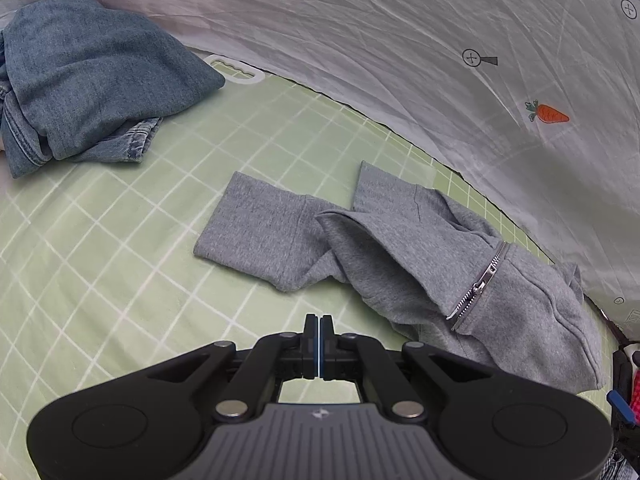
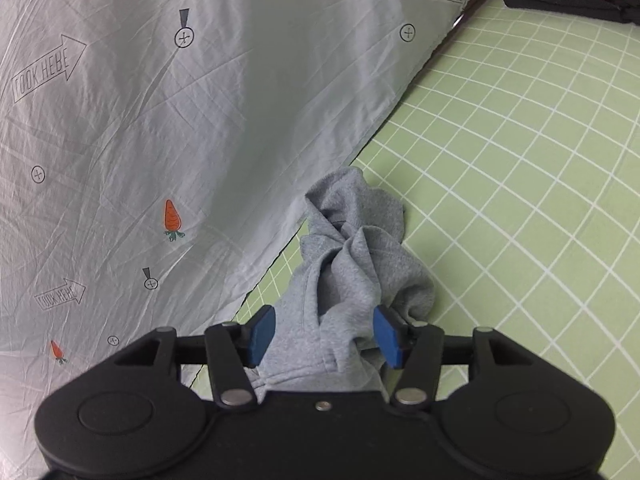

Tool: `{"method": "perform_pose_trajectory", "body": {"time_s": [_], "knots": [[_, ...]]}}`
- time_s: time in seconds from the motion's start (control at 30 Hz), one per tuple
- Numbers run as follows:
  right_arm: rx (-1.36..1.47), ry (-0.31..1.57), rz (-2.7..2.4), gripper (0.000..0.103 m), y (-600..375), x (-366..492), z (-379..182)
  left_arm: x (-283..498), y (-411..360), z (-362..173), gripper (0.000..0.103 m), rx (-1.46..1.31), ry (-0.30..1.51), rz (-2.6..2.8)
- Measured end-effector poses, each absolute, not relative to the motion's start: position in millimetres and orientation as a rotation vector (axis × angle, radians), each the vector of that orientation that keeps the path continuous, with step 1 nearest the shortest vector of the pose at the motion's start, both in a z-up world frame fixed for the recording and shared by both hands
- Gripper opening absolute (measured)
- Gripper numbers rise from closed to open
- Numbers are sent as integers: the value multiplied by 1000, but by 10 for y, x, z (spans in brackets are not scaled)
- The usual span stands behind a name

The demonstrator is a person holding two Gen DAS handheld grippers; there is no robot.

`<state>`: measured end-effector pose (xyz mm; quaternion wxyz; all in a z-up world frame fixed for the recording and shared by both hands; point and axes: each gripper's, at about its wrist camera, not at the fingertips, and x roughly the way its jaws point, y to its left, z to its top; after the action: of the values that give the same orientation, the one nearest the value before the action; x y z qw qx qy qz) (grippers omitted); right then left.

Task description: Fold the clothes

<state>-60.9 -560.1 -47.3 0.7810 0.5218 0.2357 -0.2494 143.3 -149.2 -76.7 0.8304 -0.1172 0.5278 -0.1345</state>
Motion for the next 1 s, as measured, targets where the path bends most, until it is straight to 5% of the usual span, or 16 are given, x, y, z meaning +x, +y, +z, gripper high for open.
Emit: {"method": "perform_pose_trajectory", "body": {"time_s": [0.1, 0.47, 0.63, 0.73, 0.9, 0.93, 0.97, 1.0], "knots": [[1153, 543, -550, 61, -5565, -560, -578, 1488, -1381, -809, 1, -291, 1117, -282], [1064, 630, -522, 58, -5469, -192, -774, 1880, -1291, -995, 47, -399, 1181, -238], [954, 654, -497, 26, -5466, -29, -810, 2127, -1425, -1112, 54, -546, 1194, -256], [907, 659, -481, 16, -5467, -20, -797, 2238, -1563, -1196, 58, -607, 1208, -258], [851, 655, -461, 12, -5445, -69, -758, 2384, -1881, -1368, 57, -616, 1273, -240], [843, 650, -456, 12, -5431, -94, -742, 2366, -1917, -1351, 47, -594, 1268, -235], [834, 647, -453, 11, -5421, -120, -723, 2349, -1952, -1334, 12, -572, 1263, -231], [824, 644, -450, 11, -5412, -145, -704, 2331, -1987, -1317, 7, -550, 1258, -226]]}}
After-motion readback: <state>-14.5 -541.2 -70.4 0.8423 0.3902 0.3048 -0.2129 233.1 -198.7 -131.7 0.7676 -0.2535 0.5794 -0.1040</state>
